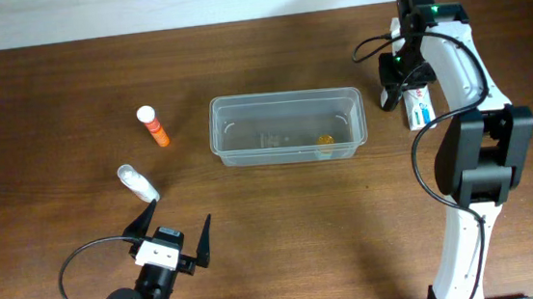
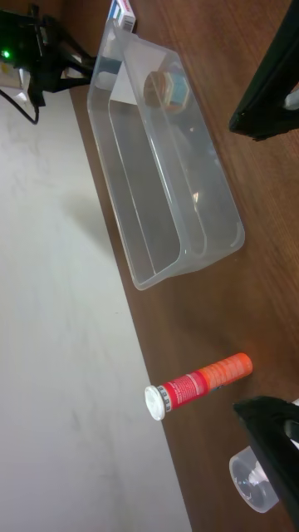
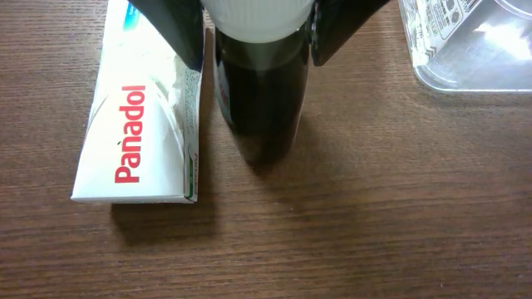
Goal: Pack container
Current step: 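Lower the right gripper and grasp the dark brown bottle, then carry the bottle into the container's right end and release it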
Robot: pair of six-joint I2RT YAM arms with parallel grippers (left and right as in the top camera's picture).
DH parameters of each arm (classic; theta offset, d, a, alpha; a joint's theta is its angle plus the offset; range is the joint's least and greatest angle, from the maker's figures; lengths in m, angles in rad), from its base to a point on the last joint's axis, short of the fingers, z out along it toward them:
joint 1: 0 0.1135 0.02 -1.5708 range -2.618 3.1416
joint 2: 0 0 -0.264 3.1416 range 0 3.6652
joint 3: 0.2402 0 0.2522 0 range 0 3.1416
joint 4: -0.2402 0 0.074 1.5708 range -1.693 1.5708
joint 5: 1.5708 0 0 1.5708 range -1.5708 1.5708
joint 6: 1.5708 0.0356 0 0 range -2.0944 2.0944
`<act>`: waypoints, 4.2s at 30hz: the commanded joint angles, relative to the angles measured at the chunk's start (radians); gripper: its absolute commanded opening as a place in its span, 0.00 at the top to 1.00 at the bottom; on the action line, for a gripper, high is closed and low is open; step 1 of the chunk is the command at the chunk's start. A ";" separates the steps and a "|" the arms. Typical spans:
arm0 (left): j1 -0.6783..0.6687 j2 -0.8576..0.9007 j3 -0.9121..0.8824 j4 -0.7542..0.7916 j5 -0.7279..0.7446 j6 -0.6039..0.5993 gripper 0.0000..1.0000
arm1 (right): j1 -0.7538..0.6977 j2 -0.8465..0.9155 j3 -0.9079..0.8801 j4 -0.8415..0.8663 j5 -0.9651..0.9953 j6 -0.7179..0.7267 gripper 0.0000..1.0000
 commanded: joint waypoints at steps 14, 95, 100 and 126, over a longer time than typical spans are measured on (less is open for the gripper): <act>-0.005 -0.008 -0.002 -0.007 -0.007 0.013 0.00 | -0.002 0.016 0.014 -0.029 0.009 0.012 0.78; -0.005 -0.008 -0.002 -0.007 -0.007 0.013 0.00 | 0.290 -0.126 -0.061 -0.165 -0.021 0.216 0.81; -0.005 -0.008 -0.002 -0.007 -0.007 0.013 0.01 | 0.290 -0.118 -0.061 -0.157 -0.021 0.224 0.80; -0.005 -0.008 -0.002 -0.007 -0.007 0.013 0.01 | 0.246 -0.067 -0.061 -0.140 -0.021 0.211 0.70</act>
